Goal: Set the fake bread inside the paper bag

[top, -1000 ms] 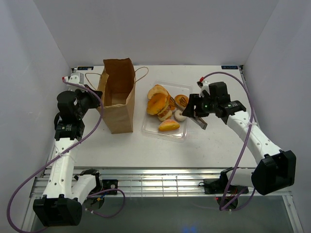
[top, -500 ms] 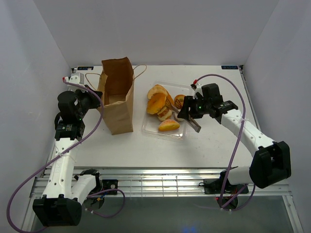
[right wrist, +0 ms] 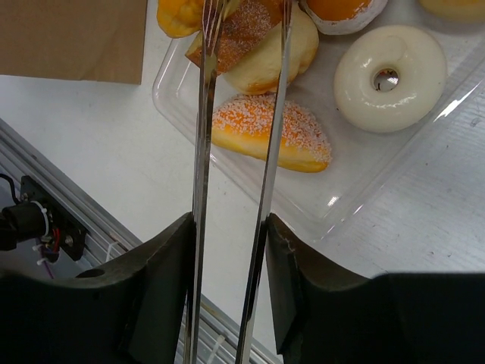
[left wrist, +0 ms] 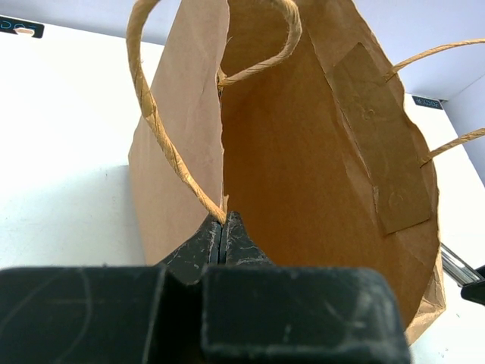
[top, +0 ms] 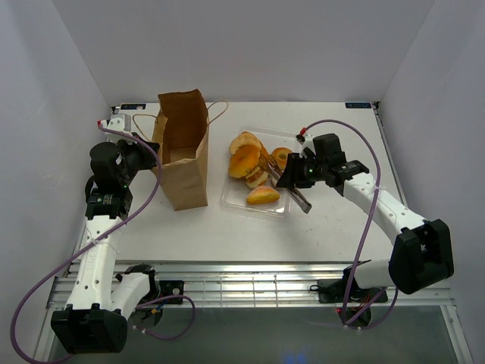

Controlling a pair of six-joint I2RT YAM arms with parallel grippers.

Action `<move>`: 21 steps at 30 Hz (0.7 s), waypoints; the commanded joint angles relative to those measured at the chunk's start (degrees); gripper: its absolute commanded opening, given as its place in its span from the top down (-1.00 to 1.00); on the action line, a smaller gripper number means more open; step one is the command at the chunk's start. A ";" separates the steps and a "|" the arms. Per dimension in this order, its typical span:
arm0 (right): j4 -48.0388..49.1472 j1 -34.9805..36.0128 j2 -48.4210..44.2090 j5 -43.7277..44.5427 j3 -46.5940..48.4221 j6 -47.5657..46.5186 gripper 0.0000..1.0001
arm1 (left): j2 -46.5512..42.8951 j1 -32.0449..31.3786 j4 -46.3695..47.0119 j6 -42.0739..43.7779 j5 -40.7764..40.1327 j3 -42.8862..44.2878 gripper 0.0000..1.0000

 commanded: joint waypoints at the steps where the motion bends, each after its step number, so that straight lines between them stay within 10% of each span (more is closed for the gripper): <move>1: 2.82 0.07 -1.27 -0.63 -0.24 0.46 0.08 | -0.72 -0.31 0.41 0.03 -0.29 -0.72 1.00; 21: -7.81 -0.02 -5.23 3.15 12.06 -1.73 0.65 | -1.16 -2.51 1.02 -0.05 -0.90 -1.25 1.00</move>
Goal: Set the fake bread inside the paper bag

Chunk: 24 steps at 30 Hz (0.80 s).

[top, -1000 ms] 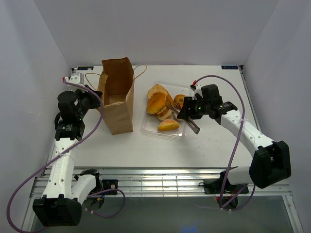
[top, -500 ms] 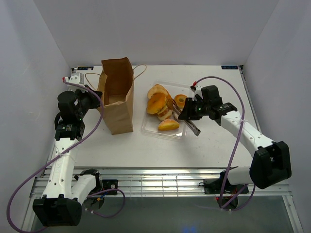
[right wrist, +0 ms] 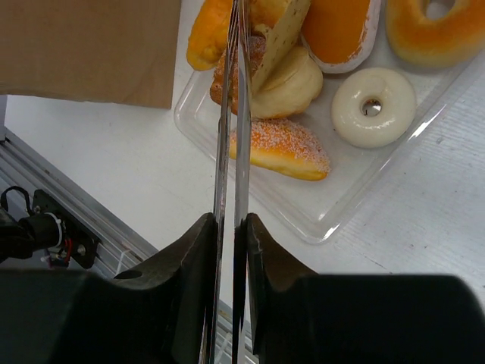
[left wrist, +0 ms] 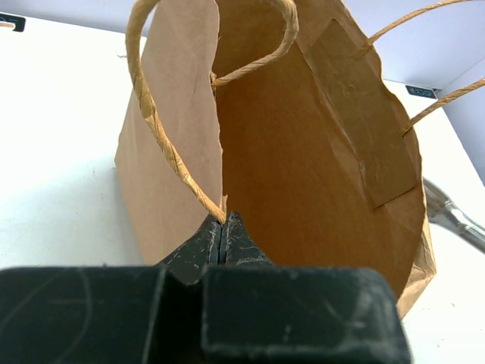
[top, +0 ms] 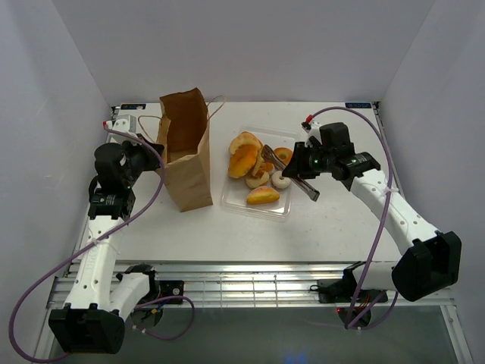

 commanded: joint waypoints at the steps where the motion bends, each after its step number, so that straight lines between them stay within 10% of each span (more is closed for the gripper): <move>1: -2.06 -0.02 -2.82 0.94 6.27 -1.54 0.69 | -1.07 -0.34 0.67 0.05 -0.34 -0.39 1.00; 24: -14.80 0.07 -2.12 0.77 30.79 -6.11 0.84 | -1.34 -1.66 1.37 0.32 -0.95 -1.10 1.00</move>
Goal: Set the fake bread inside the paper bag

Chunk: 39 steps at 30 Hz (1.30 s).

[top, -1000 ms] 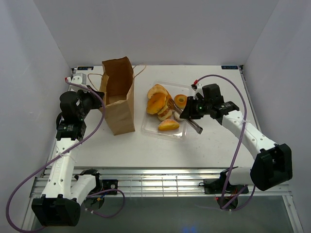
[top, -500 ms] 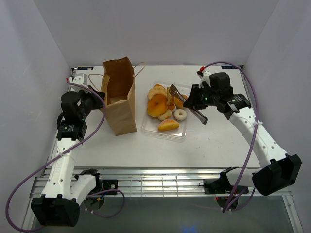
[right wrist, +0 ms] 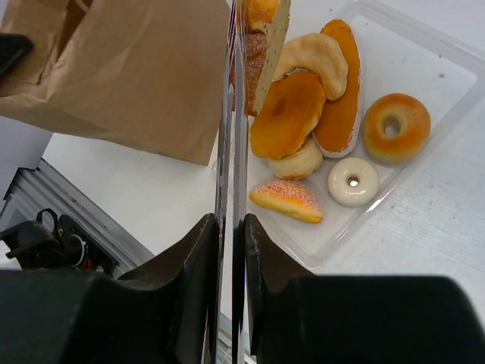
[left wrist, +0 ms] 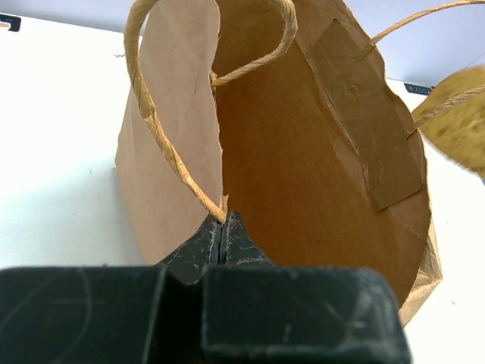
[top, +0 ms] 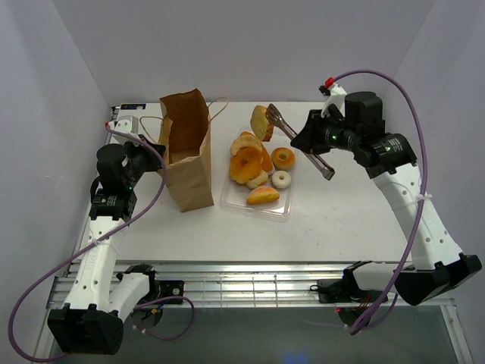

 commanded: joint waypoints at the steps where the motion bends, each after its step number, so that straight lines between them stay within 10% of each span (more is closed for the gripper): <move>1: -2.16 0.07 0.28 -1.51 8.22 -1.98 0.84 | -1.18 -0.48 0.89 0.30 -0.29 -0.38 1.00; 11: -7.26 1.91 10.39 -6.16 32.75 -2.24 0.84 | -1.53 -1.10 1.25 0.21 -0.47 -0.64 1.00; 39: 8.12 16.50 22.43 -6.34 32.05 0.57 0.63 | -1.09 -2.33 1.77 -0.50 0.76 -0.99 1.00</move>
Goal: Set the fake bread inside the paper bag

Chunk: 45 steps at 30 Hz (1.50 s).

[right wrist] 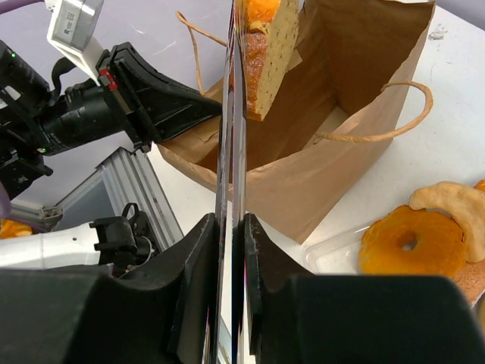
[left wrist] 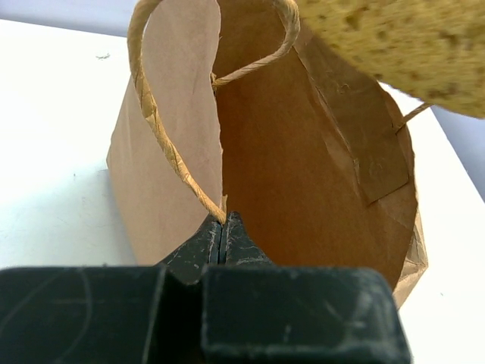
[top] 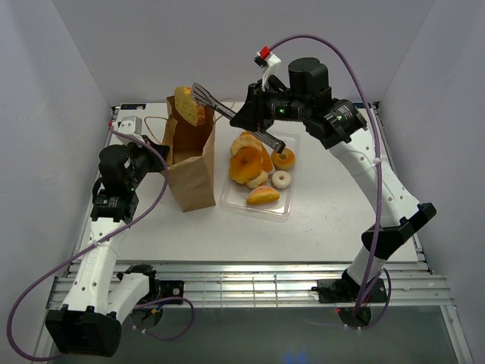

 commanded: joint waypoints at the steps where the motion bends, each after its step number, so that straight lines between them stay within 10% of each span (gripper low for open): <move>1: 5.26 0.39 0.92 0.22 0.69 0.57 0.60 | -0.57 -0.71 1.23 0.07 0.63 -0.58 1.00; 10: 3.94 0.48 2.78 1.88 1.75 0.04 -0.15 | -0.92 -0.98 0.61 0.43 -1.22 -0.40 1.00; 30: 3.76 -2.77 -8.64 5.92 -5.36 0.75 -0.02 | -0.48 -1.24 -0.18 1.83 -6.58 -0.58 1.00; 45: 5.17 -14.80 -30.35 13.92 -37.85 -0.39 -0.02 | -0.66 -1.50 -0.44 2.36 -8.07 -0.49 1.00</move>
